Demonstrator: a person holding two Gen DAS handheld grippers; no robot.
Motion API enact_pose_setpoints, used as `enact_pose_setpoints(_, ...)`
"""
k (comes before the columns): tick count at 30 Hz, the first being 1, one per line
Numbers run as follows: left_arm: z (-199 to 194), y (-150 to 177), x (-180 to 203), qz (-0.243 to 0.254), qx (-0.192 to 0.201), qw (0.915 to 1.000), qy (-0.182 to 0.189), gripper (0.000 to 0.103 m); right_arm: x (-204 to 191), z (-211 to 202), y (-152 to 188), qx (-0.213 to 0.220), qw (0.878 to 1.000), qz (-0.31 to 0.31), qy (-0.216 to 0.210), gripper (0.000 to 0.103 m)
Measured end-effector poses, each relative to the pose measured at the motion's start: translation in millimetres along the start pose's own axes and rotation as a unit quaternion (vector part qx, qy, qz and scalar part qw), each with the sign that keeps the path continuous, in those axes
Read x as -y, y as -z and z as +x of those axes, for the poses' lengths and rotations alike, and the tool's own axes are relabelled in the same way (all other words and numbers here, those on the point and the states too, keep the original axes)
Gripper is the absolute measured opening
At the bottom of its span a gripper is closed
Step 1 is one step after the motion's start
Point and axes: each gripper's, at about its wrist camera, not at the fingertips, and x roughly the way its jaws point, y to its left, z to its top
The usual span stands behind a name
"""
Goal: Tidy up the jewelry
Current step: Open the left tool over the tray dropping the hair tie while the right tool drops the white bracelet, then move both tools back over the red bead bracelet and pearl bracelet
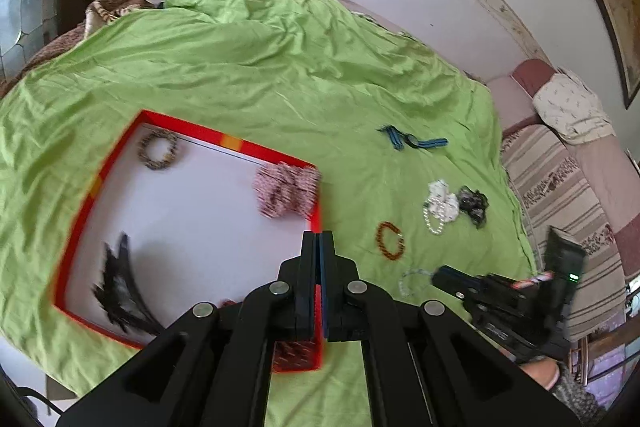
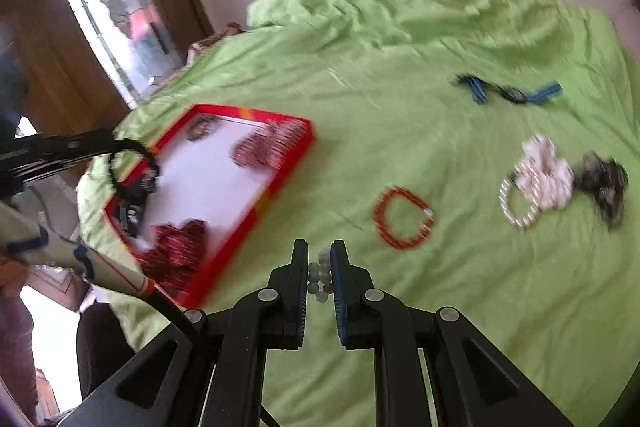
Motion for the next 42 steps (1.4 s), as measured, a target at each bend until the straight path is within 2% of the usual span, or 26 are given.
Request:
enact_pose_setpoints(4, 16.2, -23.9, -23.4, -0.014, -0.016, 0.9998, 0.0, 0.001, -41.5, 14.1, -23.1, -0.006, 0.999, -0.023, -0.029, 0.012)
enact_pose_setpoints(6, 31.1, -38.2, -36.2, -0.022, -0.027, 0.9994, -0.004, 0.001, -63.7, 25.0, -33.7, -0.011, 0.998, -0.038, -0.04, 0.007)
enact_pose_setpoints(10, 66.7, -68.3, -62.1, -0.029, -0.035, 0.9985, -0.03, 0.001, -109.2, 53.4, -60.0, -0.01, 0.996, -0.076, -0.051, 0.007)
enact_pose_setpoints(13, 94.9, -85.0, -79.7, -0.033, -0.042, 0.9973, -0.049, 0.001, -128.4, 76.3, -73.7, -0.01, 0.994, -0.086, -0.067, 0.007)
enact_pose_setpoints(20, 151.0, -100.1, -110.9, -0.045, -0.068, 0.9925, -0.091, 0.001, -112.3, 146.8, -71.5, -0.058, 0.995, -0.052, -0.058, 0.007)
enact_pose_setpoints(24, 159.8, -101.3, -115.4, -0.041, -0.07, 0.9922, -0.095, 0.001, -96.4, 160.8, -66.6, -0.072, 0.995, -0.036, -0.059, 0.007)
enact_pose_setpoints(25, 159.5, -101.2, -115.2, -0.041, -0.068, 0.9921, -0.097, 0.001, -94.7, 161.1, -64.8, -0.073, 0.995, -0.034, -0.059, 0.008)
enact_pose_setpoints(27, 157.5, -100.4, -113.6, -0.041, -0.064, 0.9921, -0.1, 0.004, -91.8, 161.9, -62.8, -0.075, 0.995, -0.028, -0.06, 0.016)
enact_pose_setpoints(29, 153.7, -99.0, -111.1, -0.043, -0.061, 0.992, -0.102, 0.014, -92.8, 157.4, -60.9, -0.07, 0.996, -0.031, -0.053, 0.045)
enact_pose_setpoints(31, 147.1, -97.2, -108.1, -0.044, -0.054, 0.9919, -0.107, 0.029, -96.1, 147.5, -58.2, -0.058, 0.997, -0.039, -0.044, 0.054)
enact_pose_setpoints(38, 112.6, -90.0, -90.2, -0.049, -0.034, 0.9917, -0.114, 0.031, -91.8, 102.7, -44.3, -0.029, 0.998, -0.054, -0.028, 0.054)
enact_pose_setpoints(42, 84.2, -74.7, -66.5, -0.03, -0.02, 0.9902, -0.135, 0.033, -74.6, 73.1, -26.7, -0.019, 0.999, -0.045, -0.013, 0.054)
